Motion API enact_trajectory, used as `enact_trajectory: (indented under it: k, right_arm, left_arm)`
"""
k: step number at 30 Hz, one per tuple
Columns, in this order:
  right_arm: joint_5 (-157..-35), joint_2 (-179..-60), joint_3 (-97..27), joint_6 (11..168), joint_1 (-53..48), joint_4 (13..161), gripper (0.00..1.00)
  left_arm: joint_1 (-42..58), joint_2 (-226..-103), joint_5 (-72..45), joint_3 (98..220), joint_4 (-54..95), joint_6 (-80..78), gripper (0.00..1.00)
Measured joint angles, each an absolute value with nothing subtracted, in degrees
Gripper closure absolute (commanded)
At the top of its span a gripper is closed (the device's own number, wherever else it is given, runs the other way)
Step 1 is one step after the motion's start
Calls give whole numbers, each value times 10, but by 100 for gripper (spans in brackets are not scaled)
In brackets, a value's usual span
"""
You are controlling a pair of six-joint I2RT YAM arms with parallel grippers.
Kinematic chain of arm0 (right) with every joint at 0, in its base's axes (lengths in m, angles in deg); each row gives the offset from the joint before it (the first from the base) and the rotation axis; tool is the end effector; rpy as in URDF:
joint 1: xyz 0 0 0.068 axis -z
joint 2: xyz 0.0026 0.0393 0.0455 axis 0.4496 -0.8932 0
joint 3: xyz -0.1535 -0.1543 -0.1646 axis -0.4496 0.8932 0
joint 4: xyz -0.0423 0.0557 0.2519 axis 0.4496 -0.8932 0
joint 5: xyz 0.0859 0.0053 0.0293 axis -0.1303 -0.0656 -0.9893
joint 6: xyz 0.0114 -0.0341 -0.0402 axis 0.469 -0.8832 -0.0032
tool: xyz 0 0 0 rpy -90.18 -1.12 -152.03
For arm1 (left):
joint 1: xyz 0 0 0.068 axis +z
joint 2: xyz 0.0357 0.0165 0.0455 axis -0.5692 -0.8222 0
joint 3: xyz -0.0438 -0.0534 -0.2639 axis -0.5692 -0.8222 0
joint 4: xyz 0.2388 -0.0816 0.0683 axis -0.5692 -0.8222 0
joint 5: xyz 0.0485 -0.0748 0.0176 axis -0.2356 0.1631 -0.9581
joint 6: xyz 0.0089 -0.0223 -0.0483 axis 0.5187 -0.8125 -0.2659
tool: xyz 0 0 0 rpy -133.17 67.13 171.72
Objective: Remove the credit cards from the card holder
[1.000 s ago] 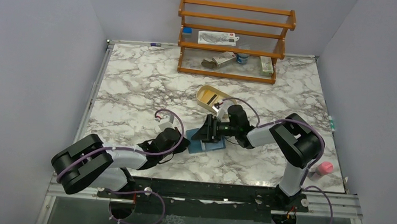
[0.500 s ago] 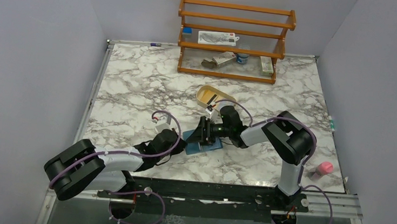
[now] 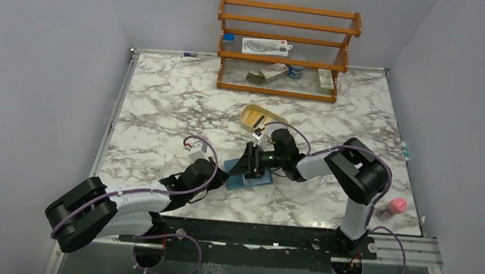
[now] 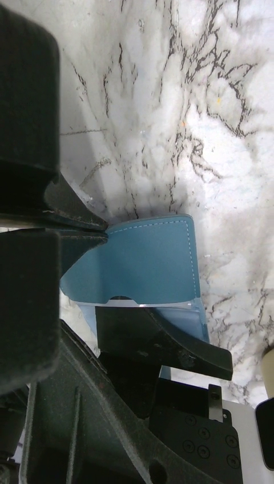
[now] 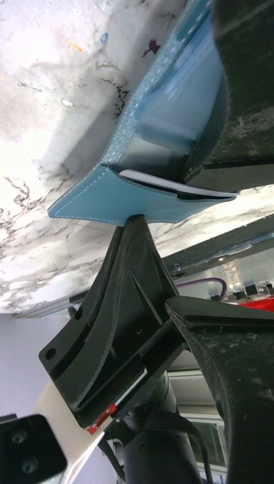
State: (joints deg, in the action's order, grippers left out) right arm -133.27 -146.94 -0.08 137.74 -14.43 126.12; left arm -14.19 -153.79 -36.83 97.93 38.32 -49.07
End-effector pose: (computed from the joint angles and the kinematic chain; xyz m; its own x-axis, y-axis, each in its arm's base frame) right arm 0.2384 0.2415 0.1118 -0.9724 -0.0743 -0.2213 -0.2333 0.3391 0.9114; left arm 0.1324 -0.1377 0.1292 -0.6938 -0.4751 -0.5412 -0.0239 0.7663 -0.6421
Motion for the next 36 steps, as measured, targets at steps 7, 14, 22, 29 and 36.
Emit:
enact_trajectory:
  k: [7,14,22,29,36]
  right_arm:
    - [-1356,-1434,1,1373,-109,1242,32]
    - [-1364,-1422,2,1371,-96,1242,33]
    - [-1364,-1463,4,1355,-96,1238,45]
    - [-1361,-1476,5,1330,-96,1207,65]
    - [-1331,-1451,3,1275,-96,1122,93]
  left_arm:
    - [-142,-1506,-384,979,359,-490,100]
    - [-141,-1503,-395,979,345,-490,100]
    - [-141,-1507,-395,979,333,-490,100]
    - [-141,-1508,-395,979,330,-488,100]
    - [-141,-1525,-395,980,338,-486,100]
